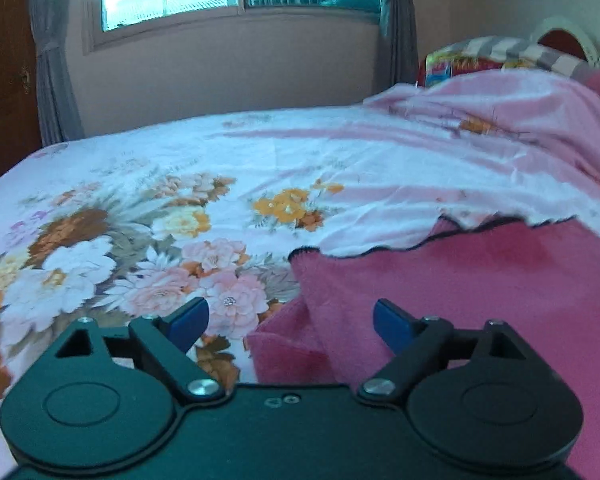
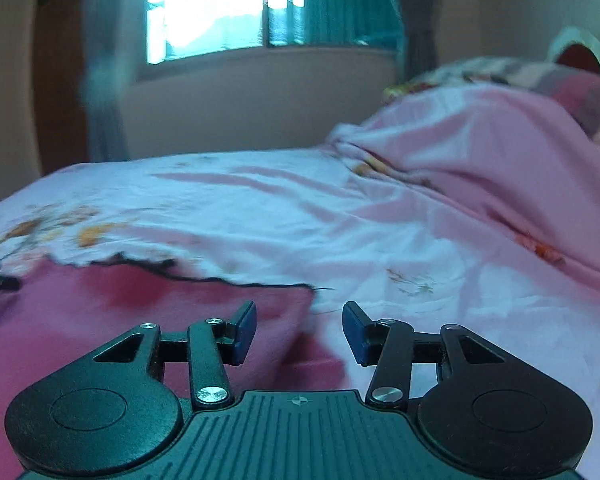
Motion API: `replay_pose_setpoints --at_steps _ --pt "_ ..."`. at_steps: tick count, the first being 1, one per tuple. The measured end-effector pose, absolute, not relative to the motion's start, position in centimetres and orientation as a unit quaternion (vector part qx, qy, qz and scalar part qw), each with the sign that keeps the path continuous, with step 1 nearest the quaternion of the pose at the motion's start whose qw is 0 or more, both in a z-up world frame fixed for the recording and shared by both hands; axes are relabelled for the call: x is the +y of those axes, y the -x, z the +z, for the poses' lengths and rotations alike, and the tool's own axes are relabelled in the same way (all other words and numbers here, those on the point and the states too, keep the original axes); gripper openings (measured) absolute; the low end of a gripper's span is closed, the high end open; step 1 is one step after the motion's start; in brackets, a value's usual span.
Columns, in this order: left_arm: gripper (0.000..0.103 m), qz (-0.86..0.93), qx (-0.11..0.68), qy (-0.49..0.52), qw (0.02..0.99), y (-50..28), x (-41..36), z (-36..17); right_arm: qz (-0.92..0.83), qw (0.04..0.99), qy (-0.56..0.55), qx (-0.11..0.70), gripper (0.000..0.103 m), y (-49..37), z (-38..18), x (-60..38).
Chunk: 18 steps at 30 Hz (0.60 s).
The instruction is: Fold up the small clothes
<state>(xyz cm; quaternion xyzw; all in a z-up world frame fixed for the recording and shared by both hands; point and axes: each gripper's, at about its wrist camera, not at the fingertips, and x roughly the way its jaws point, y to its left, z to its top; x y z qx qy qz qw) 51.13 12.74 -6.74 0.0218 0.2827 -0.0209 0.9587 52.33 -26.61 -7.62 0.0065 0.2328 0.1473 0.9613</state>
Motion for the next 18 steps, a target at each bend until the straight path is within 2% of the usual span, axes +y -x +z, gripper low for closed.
replay_pose_setpoints --at_steps 1,5,9,11,12,13,15,16,17,18 --pt "0.092 -0.028 0.271 -0.01 0.962 -50.0 12.7 -6.1 0.156 0.961 -0.004 0.227 0.048 -51.0 -7.2 -26.3" --pt "0.094 -0.07 0.264 0.003 0.962 -44.7 11.2 -5.4 0.196 0.956 -0.001 0.216 0.048 -45.5 -7.0 -25.6" --pt "0.093 -0.08 0.312 0.022 0.946 -43.0 10.4 -8.3 0.222 0.947 0.002 0.231 0.048 -42.7 -8.9 -24.9" --pt "0.094 -0.073 0.334 0.021 0.94 -43.0 10.5 -10.4 0.198 0.941 0.043 0.27 0.048 -43.0 -11.4 -24.4" --pt "0.094 -0.074 0.332 0.035 0.94 -43.1 10.9 -10.7 0.188 0.938 0.027 0.291 0.059 -43.4 -12.3 -24.8" --pt "0.094 -0.072 0.337 0.039 0.938 -43.3 11.0 -10.6 0.181 0.936 -0.007 0.3 0.063 -44.0 -12.3 -25.6" --pt "0.091 -0.063 0.347 0.03 0.935 -43.4 10.9 -9.8 0.163 0.938 -0.027 0.306 0.063 -44.6 -11.7 -26.0" --pt "0.083 -0.061 0.345 0.027 0.936 -43.2 10.9 -9.3 0.156 0.94 -0.036 0.302 0.063 -44.4 -11.3 -26.3" --pt "0.082 -0.064 0.336 0.03 0.939 -42.7 11.1 -8.7 0.151 0.944 -0.045 0.291 0.061 -43.9 -10.7 -26.6" --pt "0.083 -0.068 0.327 0.033 0.942 -42.0 11.3 -8.3 0.149 0.948 -0.05 0.277 0.056 -43.4 -10.3 -27.1"
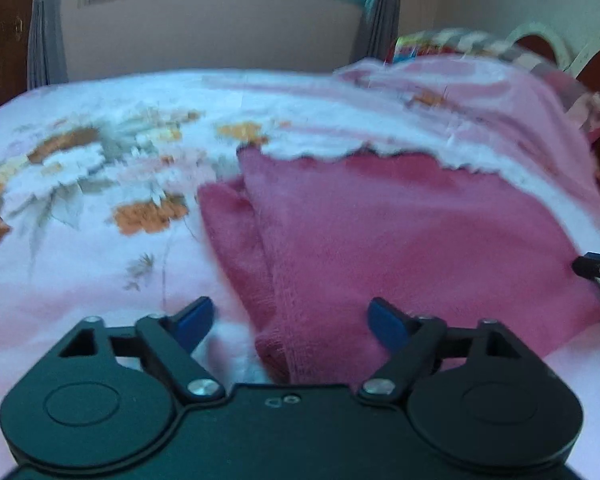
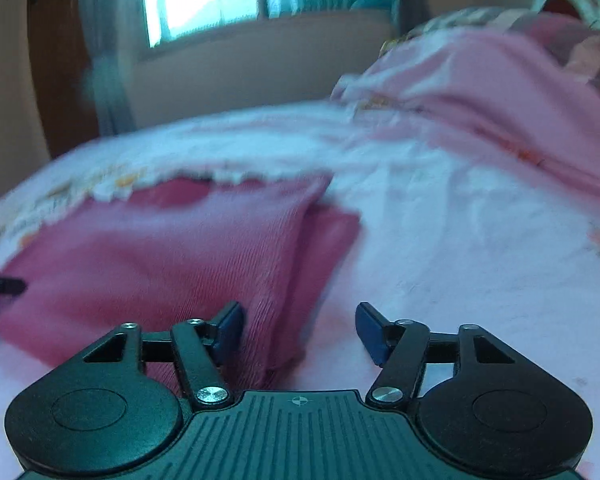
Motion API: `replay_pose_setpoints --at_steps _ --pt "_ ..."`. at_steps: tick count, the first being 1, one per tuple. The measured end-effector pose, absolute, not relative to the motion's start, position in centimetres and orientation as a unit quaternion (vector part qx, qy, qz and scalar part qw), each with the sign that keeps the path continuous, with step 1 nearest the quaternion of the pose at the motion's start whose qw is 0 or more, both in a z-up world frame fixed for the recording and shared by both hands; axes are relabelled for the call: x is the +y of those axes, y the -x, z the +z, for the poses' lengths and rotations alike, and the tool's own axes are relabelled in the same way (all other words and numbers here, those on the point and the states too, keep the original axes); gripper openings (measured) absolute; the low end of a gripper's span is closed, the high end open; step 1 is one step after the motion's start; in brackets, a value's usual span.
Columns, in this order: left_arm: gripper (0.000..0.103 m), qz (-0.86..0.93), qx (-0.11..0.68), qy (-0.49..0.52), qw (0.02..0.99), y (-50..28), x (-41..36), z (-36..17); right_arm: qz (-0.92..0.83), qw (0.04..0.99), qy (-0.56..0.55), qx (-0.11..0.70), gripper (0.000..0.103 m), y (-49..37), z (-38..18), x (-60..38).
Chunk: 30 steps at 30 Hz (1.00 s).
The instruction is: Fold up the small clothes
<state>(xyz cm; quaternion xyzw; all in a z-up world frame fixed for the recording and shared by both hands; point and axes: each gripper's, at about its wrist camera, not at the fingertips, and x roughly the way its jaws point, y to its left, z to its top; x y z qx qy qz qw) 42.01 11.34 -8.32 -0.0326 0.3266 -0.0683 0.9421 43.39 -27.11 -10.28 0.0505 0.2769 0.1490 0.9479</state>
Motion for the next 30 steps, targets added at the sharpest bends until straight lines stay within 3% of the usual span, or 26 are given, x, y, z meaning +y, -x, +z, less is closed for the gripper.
replay_pose_setpoints --at_steps 2,4,11,20,23,24,25,30 --pt "0.085 -0.074 0.334 0.038 0.939 -41.2 11.5 -8.8 0.162 0.946 -0.079 0.271 0.054 -42.6 -10.0 -27.8" --pt "0.091 -0.082 0.346 0.048 0.933 -41.4 11.9 -10.4 0.171 0.929 -0.094 0.314 0.055 -43.3 -11.6 -27.8" --pt "0.089 -0.097 0.339 0.097 0.931 -40.9 13.1 -9.4 0.17 0.937 -0.116 0.282 0.055 -41.9 -9.3 -28.7" --pt "0.082 -0.165 0.326 0.31 0.878 -45.3 19.0 -11.6 0.167 0.947 -0.149 0.232 0.055 -40.2 -9.0 -30.1" --pt "0.06 -0.187 0.334 0.345 0.857 -47.3 20.5 -12.4 0.167 0.943 -0.168 0.232 0.055 -40.4 -9.6 -31.1" --pt "0.039 -0.19 0.339 0.352 0.852 -48.1 20.8 -12.8 0.167 0.943 -0.176 0.229 0.055 -40.4 -9.8 -31.5" --pt "0.029 -0.189 0.347 0.354 0.848 -48.6 21.0 -13.2 0.167 0.941 -0.185 0.229 0.055 -40.4 -10.0 -31.8" --pt "0.027 -0.222 0.341 0.384 0.829 -50.3 21.0 -14.7 0.167 0.938 -0.193 0.234 0.055 -40.5 -10.9 -31.9"
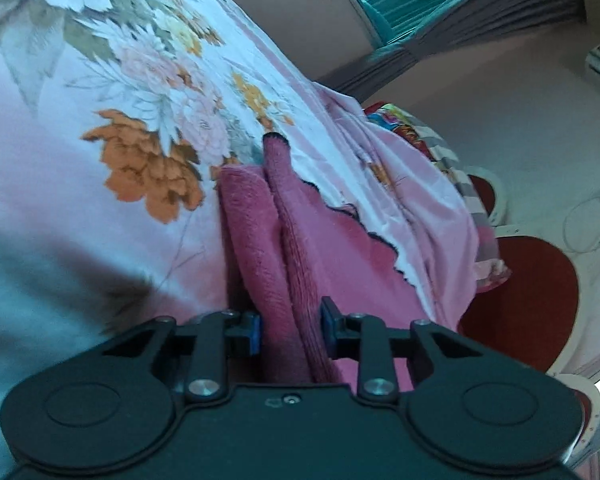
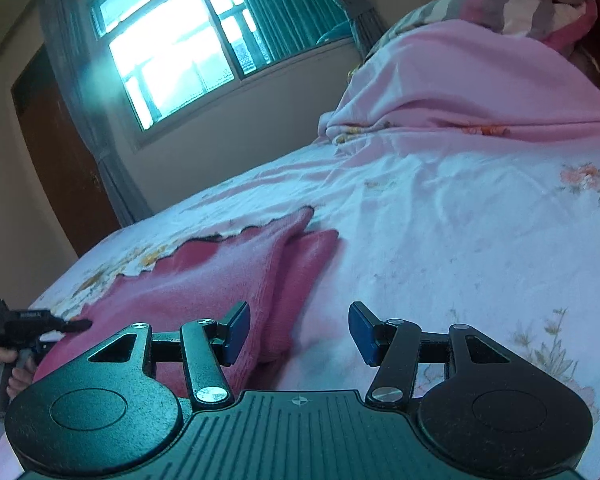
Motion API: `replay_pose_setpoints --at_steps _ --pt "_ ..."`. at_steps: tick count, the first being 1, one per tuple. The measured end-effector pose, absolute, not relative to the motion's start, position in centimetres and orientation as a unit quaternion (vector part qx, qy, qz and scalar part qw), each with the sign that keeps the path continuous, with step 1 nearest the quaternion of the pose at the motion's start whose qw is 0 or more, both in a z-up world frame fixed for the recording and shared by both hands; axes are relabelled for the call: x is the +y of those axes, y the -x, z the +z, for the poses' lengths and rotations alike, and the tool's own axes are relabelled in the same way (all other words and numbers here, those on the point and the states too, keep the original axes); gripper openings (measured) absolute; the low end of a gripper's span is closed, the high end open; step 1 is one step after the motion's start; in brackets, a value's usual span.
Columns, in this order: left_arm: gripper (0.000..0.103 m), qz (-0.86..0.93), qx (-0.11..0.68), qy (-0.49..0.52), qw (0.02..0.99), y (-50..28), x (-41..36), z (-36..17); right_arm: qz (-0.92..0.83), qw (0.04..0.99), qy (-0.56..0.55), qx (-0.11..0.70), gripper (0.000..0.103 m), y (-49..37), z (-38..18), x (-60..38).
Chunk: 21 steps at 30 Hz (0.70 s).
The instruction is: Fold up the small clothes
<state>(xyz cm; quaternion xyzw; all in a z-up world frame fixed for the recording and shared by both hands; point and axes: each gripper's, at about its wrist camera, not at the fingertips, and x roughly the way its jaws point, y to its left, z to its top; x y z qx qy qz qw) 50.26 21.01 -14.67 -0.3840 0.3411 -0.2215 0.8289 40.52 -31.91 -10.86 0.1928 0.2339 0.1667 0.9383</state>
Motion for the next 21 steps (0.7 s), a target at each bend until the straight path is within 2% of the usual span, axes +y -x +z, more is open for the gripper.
replay_pose_setpoints --at_steps 2,3,6,10,15,18,20,21 --pt "0.025 -0.222 0.34 0.377 0.833 -50.2 20.7 -14.6 0.168 0.938 -0.19 0.235 0.055 -40.5 -11.0 -31.7" --pt "0.017 -0.212 0.344 0.357 0.842 -50.2 20.2 -14.3 0.169 0.937 -0.191 0.237 0.055 -40.5 -11.1 -31.7" --pt "0.016 -0.19 0.351 0.311 0.862 -50.1 19.0 -13.5 0.149 0.936 -0.206 0.243 0.055 -41.0 -11.2 -32.4" --pt "0.017 -0.189 0.348 0.304 0.866 -50.1 18.6 -13.2 0.063 0.951 -0.178 0.244 0.055 -42.7 -10.3 -33.9" --pt "0.021 -0.187 0.336 0.293 0.876 -49.6 18.3 -13.1 0.036 0.956 -0.144 0.252 0.055 -44.5 -10.0 -34.8" --pt "0.03 -0.188 0.336 0.279 0.88 -49.2 17.9 -12.7 0.034 0.958 -0.132 0.251 0.055 -45.0 -9.6 -34.5" --pt "0.029 -0.186 0.339 0.256 0.886 -49.3 17.4 -12.4 0.028 0.96 -0.113 0.255 0.055 -45.4 -9.5 -34.0" --pt "0.023 -0.179 0.342 0.242 0.89 -49.3 17.0 -12.2 0.016 0.961 -0.104 0.255 0.055 -45.6 -9.5 -34.0"
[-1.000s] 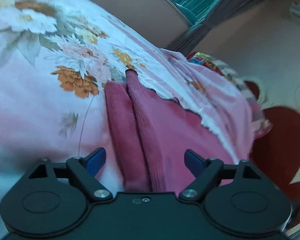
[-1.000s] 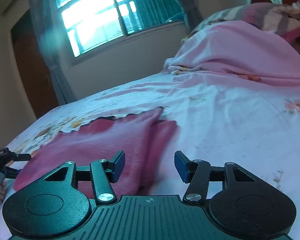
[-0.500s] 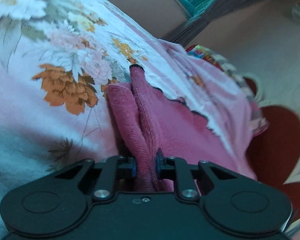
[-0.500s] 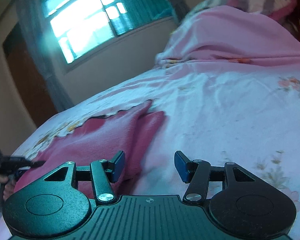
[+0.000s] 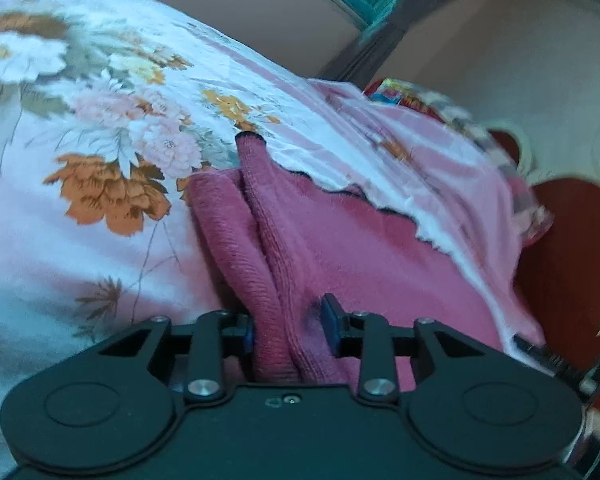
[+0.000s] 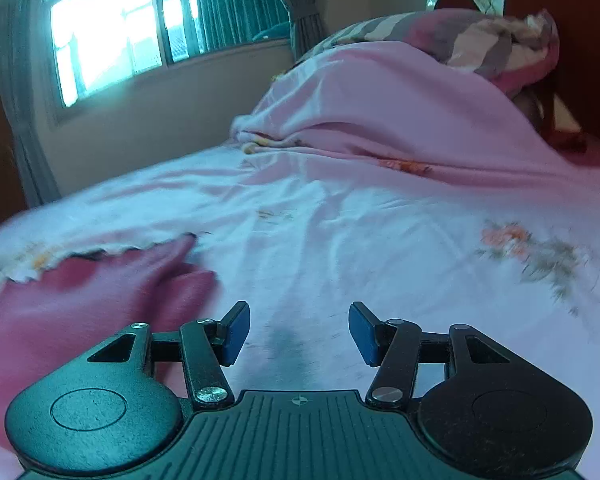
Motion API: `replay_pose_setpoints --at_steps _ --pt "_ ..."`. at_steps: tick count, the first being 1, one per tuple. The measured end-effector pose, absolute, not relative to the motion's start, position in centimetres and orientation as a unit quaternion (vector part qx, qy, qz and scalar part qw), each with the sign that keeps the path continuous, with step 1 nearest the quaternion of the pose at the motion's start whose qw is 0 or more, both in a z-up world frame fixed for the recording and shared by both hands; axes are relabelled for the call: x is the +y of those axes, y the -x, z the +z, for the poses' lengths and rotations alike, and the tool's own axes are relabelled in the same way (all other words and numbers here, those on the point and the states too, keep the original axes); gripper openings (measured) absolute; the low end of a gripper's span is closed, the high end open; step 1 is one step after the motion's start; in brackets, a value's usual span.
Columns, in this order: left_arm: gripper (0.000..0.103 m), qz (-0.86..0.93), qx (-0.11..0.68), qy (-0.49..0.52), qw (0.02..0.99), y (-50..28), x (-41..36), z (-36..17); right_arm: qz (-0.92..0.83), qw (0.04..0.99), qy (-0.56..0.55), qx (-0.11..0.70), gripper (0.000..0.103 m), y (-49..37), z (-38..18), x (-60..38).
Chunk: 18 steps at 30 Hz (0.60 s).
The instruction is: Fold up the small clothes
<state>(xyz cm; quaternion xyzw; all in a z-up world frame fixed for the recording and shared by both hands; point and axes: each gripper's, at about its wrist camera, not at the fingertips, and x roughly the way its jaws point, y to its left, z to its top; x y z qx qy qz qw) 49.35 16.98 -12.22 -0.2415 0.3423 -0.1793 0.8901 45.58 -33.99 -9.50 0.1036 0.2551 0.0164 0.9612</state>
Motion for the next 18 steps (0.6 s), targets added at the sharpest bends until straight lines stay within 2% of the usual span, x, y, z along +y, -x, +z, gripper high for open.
replay_pose_setpoints --at_steps 2,3,7,11,15,18 --pt "0.018 -0.169 0.345 0.239 0.892 -49.5 16.8 -12.1 -0.018 0.959 -0.096 0.264 0.058 -46.3 -10.0 -34.6" --pt "0.018 -0.166 0.345 0.239 0.893 -49.5 16.7 -12.0 -0.042 0.957 -0.087 0.273 0.067 -46.7 -10.2 -35.0" --pt "0.018 -0.168 0.337 0.239 0.895 -49.3 17.0 -12.4 -0.075 0.947 -0.078 0.301 0.068 -47.7 -11.5 -37.3" --pt "0.018 -0.157 0.332 0.204 0.908 -48.9 16.0 -11.8 -0.083 0.95 -0.062 0.296 0.068 -47.1 -11.7 -38.5" --pt "0.015 -0.133 0.341 0.175 0.914 -48.9 14.8 -10.8 -0.115 0.954 -0.054 0.272 0.079 -45.8 -11.5 -41.1" --pt "0.013 -0.121 0.341 0.195 0.912 -48.8 14.8 -10.0 -0.11 0.948 -0.11 0.279 0.08 -45.3 -12.6 -44.0"
